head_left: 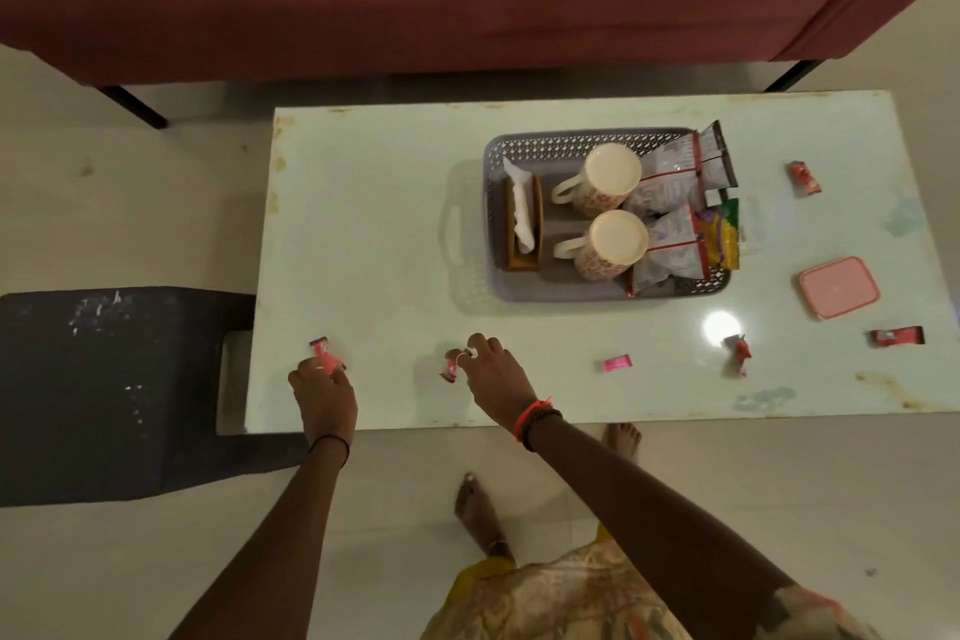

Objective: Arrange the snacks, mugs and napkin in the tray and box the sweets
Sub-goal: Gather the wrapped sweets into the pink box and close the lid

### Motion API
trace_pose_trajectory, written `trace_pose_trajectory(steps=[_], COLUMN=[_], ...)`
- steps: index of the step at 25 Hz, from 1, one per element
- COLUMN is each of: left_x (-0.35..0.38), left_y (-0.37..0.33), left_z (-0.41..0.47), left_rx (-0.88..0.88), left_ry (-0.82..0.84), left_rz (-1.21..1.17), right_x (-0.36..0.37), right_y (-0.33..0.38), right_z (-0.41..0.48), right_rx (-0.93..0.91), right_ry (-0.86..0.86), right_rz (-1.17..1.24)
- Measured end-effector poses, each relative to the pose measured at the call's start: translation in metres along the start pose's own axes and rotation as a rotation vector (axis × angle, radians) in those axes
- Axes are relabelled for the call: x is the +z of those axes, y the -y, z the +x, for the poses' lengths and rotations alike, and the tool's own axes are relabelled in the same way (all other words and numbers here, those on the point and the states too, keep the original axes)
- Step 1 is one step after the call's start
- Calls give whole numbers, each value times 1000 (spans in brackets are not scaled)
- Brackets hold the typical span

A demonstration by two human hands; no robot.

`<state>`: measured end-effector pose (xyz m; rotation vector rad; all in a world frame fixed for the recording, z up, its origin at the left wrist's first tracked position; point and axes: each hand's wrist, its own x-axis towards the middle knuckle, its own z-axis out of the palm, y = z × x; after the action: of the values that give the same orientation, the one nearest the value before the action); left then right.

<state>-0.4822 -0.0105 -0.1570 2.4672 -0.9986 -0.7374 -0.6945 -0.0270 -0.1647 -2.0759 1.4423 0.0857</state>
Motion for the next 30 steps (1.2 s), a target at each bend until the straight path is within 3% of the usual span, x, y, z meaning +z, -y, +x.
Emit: trace_pose_trajectory(steps=[5, 10, 14, 17, 21, 30], left_x=[7, 19, 21, 22, 36, 111], left_y=[10, 15, 15, -3, -38, -160], left_z=[30, 51, 54, 29, -24, -144], left_rx=[-161, -84, -62, 64, 205, 509], left_ry=[69, 70, 78, 73, 147, 407], left_rz=[35, 79, 33, -8, -172, -252], right_x=[15, 17, 12, -5, -38, -118], right_y=[8, 6, -1, -10, -39, -174], right_z=[20, 29, 26, 13, -22, -103], right_rx=[-80, -100, 14, 192, 413, 703], right_ry=[0, 6, -31, -98, -280, -747], right_rz=[-73, -60, 14, 218, 527, 710])
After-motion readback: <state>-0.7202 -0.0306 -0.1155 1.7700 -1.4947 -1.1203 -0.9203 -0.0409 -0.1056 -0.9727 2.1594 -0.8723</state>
